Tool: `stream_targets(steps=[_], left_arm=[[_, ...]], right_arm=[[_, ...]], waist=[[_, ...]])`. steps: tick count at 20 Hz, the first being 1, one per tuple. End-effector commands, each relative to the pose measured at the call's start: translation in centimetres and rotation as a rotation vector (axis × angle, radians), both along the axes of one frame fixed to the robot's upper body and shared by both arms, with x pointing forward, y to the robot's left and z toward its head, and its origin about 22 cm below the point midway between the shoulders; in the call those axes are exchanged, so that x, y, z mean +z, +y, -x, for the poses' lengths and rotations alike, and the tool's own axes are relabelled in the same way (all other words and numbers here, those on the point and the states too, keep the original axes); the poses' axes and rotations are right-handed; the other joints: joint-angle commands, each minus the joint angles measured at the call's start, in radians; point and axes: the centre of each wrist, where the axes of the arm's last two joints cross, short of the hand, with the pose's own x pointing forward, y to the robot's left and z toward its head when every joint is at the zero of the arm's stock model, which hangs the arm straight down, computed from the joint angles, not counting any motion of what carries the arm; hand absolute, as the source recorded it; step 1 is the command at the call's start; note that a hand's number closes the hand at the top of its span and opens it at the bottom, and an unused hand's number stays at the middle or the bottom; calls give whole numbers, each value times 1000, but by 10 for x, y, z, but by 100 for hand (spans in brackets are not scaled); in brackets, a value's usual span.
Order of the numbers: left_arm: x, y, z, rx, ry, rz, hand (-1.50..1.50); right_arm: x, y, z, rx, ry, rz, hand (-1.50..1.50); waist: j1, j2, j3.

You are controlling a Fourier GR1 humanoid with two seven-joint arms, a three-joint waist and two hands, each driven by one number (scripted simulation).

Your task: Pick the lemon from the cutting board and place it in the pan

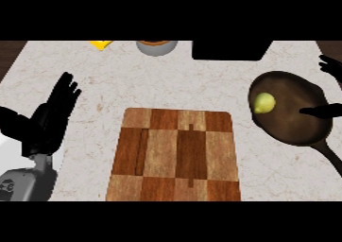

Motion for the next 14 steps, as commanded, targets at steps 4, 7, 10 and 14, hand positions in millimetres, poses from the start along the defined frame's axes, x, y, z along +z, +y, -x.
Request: stream_targets(steps=[4, 7, 10, 14], left_arm=[[6, -2, -5, 24, -13, -14, 0], [0, -1, -5, 4, -10, 12, 0], [-4, -4, 1, 14, -3, 17, 0], [-2, 3, -4, 6, 9, 17, 0]], right_arm=[[12, -77, 57, 21, -45, -278, -150], [13, -98, 78, 50, -26, -379, -150], [35, -127, 102, 112, -8, -402, -150], [25, -131, 117, 109, -21, -392, -150]], waist=[[-8, 2, 2], [-4, 5, 2], [-8, 3, 3], [-8, 3, 4]])
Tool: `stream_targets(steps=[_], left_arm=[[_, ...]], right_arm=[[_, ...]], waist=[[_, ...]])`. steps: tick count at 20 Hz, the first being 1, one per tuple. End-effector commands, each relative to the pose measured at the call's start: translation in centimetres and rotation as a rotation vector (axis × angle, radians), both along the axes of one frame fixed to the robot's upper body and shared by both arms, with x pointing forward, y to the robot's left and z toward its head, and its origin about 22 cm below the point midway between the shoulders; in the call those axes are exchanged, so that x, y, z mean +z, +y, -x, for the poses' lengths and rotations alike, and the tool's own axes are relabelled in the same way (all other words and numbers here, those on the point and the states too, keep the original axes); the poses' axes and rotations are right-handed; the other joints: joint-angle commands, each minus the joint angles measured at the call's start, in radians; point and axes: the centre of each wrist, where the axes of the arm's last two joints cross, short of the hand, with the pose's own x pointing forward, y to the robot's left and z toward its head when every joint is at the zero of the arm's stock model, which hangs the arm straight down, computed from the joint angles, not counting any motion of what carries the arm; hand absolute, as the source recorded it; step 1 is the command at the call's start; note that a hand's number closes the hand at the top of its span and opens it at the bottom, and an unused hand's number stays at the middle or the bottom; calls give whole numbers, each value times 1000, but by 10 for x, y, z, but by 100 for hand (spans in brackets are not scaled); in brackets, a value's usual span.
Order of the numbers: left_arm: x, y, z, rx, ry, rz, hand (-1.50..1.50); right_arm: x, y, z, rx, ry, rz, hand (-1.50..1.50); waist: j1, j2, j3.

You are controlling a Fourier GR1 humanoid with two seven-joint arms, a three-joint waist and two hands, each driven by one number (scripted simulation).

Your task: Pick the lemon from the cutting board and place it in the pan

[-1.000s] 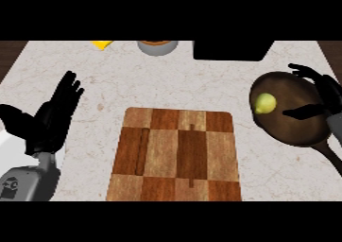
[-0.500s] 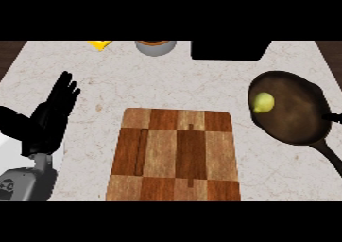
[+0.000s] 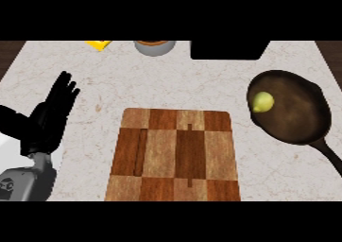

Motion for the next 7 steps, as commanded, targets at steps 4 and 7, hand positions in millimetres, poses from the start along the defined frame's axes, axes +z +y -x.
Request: stream_targets(steps=[4, 7], left_arm=[[9, 11, -9, 8, -16, -6, 0], [2, 17, -4, 9, -2, 3, 0]], right_arm=[[-3, -18, 28, 117, -116, -106, -150], [-11, -22, 44, 127, -96, -84, -150]], waist=[[2, 1, 1], [-3, -3, 0]])
